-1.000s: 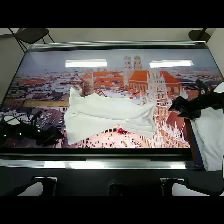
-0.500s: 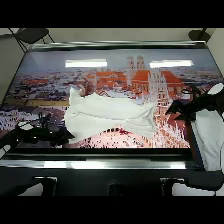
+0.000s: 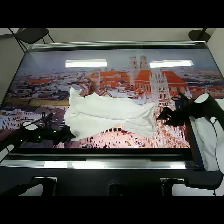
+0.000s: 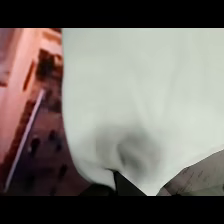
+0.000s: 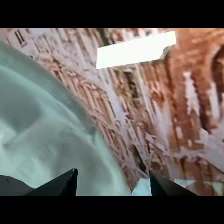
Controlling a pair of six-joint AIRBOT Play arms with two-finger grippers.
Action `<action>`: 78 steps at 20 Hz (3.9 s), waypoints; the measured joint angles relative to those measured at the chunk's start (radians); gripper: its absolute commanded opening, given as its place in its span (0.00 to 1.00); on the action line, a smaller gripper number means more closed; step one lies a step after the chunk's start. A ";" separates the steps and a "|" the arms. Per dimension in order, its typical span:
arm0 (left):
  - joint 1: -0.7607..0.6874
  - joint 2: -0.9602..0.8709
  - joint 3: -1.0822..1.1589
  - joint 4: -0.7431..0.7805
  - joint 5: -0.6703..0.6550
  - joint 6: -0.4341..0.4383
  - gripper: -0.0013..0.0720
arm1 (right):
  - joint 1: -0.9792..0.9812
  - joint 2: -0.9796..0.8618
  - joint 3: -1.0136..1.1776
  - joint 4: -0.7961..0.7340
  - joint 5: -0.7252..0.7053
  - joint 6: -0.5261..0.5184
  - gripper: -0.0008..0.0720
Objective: Fold the shirts.
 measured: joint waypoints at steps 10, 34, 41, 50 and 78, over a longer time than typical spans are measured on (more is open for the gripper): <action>0.001 0.003 0.035 0.031 -0.050 0.031 0.06 | 0.154 -0.038 -0.012 -0.048 -0.215 -0.016 0.07; 0.148 0.465 1.456 0.340 -0.179 -0.137 0.06 | 0.162 0.904 0.612 -0.393 -0.428 0.178 0.07; 0.117 0.261 1.133 0.340 -0.331 -0.118 0.06 | 0.163 0.529 0.609 -0.434 -0.056 0.223 0.07; 0.078 -0.310 0.863 0.282 -0.129 -0.066 0.07 | 0.161 -0.196 0.603 -0.162 -0.083 0.245 0.07; 0.129 -0.589 1.048 0.329 -0.647 0.052 0.57 | 0.248 -0.158 0.359 -0.306 0.214 0.283 0.73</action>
